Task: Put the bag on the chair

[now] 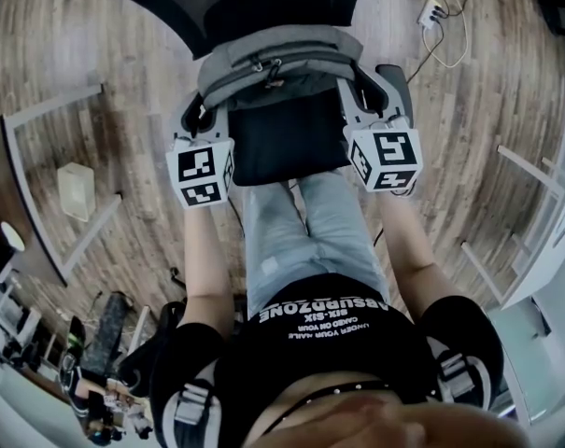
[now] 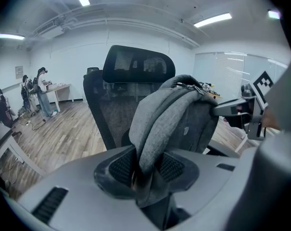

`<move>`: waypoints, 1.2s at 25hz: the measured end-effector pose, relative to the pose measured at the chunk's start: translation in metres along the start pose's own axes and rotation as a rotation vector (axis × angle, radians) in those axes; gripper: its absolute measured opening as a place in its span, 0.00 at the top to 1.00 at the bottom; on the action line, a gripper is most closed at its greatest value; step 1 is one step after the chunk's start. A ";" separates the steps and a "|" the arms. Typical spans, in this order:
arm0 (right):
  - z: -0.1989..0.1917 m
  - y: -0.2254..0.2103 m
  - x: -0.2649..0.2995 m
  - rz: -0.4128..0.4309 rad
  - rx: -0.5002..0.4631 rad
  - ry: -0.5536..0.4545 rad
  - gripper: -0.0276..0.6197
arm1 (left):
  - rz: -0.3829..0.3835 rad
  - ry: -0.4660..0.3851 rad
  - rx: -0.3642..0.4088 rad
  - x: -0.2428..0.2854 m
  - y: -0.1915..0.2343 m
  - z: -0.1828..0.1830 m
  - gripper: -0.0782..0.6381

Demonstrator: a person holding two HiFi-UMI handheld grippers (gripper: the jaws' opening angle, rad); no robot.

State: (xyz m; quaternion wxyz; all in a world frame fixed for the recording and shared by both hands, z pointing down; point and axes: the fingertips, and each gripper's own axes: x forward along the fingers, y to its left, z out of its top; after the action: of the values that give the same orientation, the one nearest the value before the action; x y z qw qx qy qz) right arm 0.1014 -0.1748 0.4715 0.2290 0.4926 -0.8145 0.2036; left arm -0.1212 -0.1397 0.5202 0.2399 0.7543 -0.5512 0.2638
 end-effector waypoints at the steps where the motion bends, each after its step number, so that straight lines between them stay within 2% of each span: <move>1: 0.000 0.000 0.000 0.000 -0.001 -0.001 0.81 | 0.002 0.001 -0.001 0.000 0.000 -0.001 0.72; 11: -0.004 -0.003 0.002 0.004 -0.002 0.002 0.81 | 0.006 -0.008 0.000 0.005 -0.003 -0.001 0.72; 19: -0.020 -0.003 0.014 -0.001 -0.033 0.040 0.81 | 0.017 0.040 0.003 0.015 0.001 -0.019 0.72; 25: -0.022 0.004 0.020 -0.003 -0.049 0.048 0.81 | 0.020 0.019 -0.013 0.017 0.008 -0.021 0.72; 30: -0.024 0.006 0.026 -0.019 -0.125 0.017 0.81 | 0.041 0.016 -0.069 0.025 0.013 -0.025 0.72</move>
State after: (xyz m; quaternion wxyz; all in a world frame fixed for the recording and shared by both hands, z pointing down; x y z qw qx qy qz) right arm 0.0893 -0.1774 0.5048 0.2680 0.4834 -0.8190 0.1544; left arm -0.1302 -0.1450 0.5562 0.2649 0.7321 -0.5733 0.2554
